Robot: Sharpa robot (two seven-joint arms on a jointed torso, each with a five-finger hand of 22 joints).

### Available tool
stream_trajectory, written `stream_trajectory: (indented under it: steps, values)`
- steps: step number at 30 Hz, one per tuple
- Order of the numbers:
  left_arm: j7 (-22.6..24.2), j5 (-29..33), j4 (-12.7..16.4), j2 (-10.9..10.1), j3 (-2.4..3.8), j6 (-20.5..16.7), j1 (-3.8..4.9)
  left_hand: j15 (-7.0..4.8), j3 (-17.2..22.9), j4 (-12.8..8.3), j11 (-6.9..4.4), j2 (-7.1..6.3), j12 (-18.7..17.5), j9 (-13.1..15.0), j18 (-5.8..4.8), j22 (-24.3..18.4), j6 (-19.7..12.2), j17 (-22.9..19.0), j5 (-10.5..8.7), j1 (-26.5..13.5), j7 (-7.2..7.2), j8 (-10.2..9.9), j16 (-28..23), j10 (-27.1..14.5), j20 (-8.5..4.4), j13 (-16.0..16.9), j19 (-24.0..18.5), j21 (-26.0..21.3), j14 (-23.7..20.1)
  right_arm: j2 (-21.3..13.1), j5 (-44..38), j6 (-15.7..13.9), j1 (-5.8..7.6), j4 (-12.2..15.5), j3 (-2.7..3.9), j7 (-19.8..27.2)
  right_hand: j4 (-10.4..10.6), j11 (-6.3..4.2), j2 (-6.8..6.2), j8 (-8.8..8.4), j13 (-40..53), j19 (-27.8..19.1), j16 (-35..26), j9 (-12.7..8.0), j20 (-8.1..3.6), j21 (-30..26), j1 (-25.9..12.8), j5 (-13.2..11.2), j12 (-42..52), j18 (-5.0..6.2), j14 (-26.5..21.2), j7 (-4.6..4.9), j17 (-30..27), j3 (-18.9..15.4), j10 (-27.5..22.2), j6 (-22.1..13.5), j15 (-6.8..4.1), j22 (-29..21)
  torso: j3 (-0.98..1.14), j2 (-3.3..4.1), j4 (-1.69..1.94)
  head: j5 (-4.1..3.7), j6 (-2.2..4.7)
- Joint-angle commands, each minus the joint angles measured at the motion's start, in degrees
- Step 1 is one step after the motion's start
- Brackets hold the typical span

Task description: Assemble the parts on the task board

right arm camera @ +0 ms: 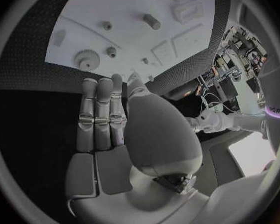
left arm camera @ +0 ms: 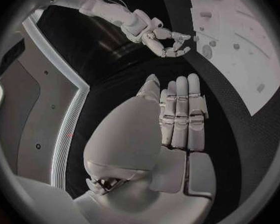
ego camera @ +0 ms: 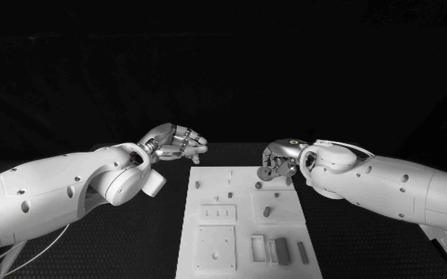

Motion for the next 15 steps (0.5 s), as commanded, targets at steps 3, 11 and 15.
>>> stream_trajectory:
  steps: [3,11,15]
  values:
    - [0.68,-1.3,0.13,0.33,0.06,1.44,0.18,0.23,-0.58,-0.03,0.56,-0.7,-0.55,-0.1,-0.05,0.13,0.26,0.18,-0.25,-0.52,0.17,-0.35,-0.34,-0.31,-0.47,0.13,-0.15,-0.48,-0.46,0.05,-0.52,1.52,0.01,-0.53,0.02,-5.39,0.25,1.47,-5.38,-1.49,3.51,-4.99,0.67,0.13,0.36,-0.07,-18.46,1.11,-0.55,0.5,-5.64,0.94,1.26,6.6,-5.42,-2.18,1.42,1.61,-0.15,1.82,0.41,-0.32,0.24]
    - [0.33,0.37,-0.16,0.59,0.06,1.83,0.18,0.24,-0.57,-0.01,0.69,-0.79,-1.12,-0.12,-0.29,0.32,0.02,0.53,-0.24,-1.68,0.51,-0.75,-0.51,-0.41,-0.64,0.33,-0.17,-0.69,-0.62,-0.38,-0.04,2.03,0.01,0.48,0.03,-5.96,-3.25,3.24,-8.72,-1.68,14.76,-14.87,5.42,4.64,1.98,4.96,-41.16,1.04,-0.45,-0.95,-15.25,2.96,3.93,28.82,-14.69,-6.07,4.06,1.6,-0.38,2.99,0.51,-0.53,0.03]
    - [0.25,0.65,-0.27,0.79,0.06,2.07,0.17,0.24,-0.53,-0.01,0.71,-0.8,-1.24,-0.12,-0.33,0.35,-0.03,0.6,-0.24,-1.9,0.6,-0.82,-0.55,-0.43,-0.67,0.38,-0.19,-0.75,-0.65,-0.63,-0.03,1.96,0.01,0.92,0.03,-5.0,-14.28,2.96,-4.88,-0.08,19.28,-16.45,7.7,8.1,2.22,8.26,-33.64,1.06,0.67,-1.05,-15.96,2.62,4.24,27.96,-15.43,-5.98,3.99,1.47,-0.43,3.36,0.6,-0.68,-0.06]
